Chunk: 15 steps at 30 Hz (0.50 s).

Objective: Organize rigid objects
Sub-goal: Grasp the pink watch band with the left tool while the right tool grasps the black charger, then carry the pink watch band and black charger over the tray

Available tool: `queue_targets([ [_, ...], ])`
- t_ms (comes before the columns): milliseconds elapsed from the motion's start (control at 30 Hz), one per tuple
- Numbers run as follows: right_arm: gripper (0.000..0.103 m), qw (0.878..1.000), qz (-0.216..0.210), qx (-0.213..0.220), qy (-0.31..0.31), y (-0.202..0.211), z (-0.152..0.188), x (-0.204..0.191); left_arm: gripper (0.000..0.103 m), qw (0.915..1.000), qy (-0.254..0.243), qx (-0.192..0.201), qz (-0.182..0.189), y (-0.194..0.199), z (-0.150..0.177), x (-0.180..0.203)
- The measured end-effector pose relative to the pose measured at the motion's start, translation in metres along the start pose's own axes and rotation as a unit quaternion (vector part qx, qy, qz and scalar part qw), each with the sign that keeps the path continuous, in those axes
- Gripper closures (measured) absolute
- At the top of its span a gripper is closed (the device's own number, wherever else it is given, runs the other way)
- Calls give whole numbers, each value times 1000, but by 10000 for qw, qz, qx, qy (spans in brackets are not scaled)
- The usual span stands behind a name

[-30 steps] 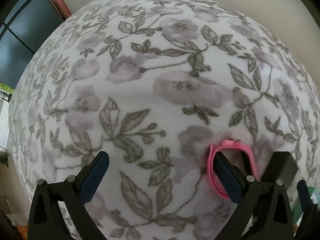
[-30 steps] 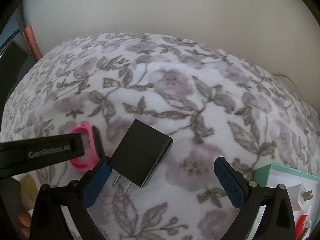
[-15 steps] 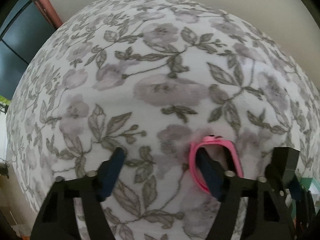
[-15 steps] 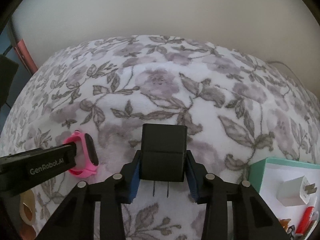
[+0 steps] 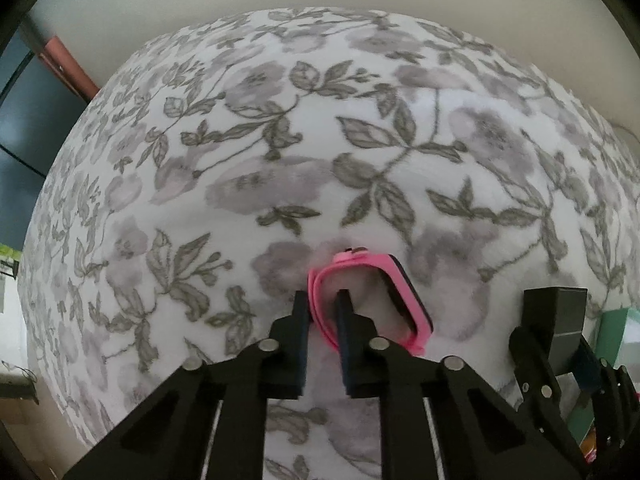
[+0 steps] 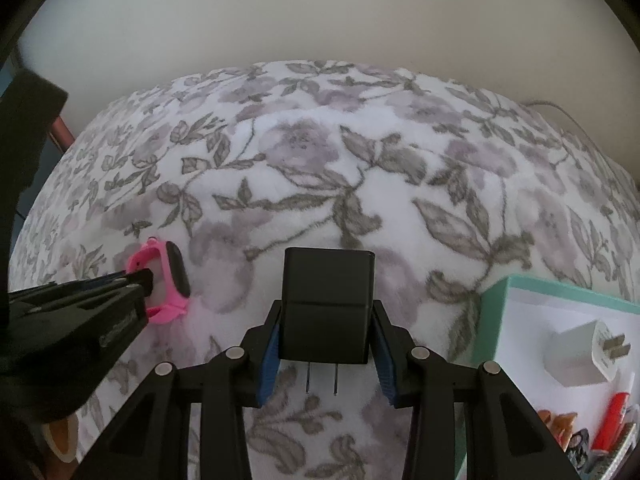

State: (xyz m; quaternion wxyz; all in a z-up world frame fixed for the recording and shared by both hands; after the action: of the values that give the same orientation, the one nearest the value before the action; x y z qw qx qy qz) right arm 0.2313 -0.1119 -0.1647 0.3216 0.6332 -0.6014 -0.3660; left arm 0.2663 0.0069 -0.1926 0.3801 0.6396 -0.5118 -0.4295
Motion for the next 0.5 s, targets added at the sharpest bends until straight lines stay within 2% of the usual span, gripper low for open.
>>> queue_targets([
  [200, 61, 9999, -33, -76, -70, 7, 9, 4, 94, 10000, 38, -23, 54, 6, 9, 3],
  [333, 61, 9997, -90, -124, -186, 15, 14, 9, 97, 9997, 154, -65, 183, 22, 26, 2],
  [500, 61, 9994, -132, -92, -302, 30, 20, 18, 97, 9995, 195, 36, 237, 48, 31, 8],
])
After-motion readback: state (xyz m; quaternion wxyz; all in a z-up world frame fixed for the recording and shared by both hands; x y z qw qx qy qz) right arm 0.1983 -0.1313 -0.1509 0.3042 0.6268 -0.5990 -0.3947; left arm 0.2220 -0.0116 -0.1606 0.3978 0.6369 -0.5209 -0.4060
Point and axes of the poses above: each gripper's, at about its wrist camera, not at the fingertips, and y roughly against the way its jaws point, x to its right, z to its underside, the point moved 9 cm from there along -y, roughly the way its jaws point, and after that the axes turned 4 degrees about x, right-handed, at the moved point
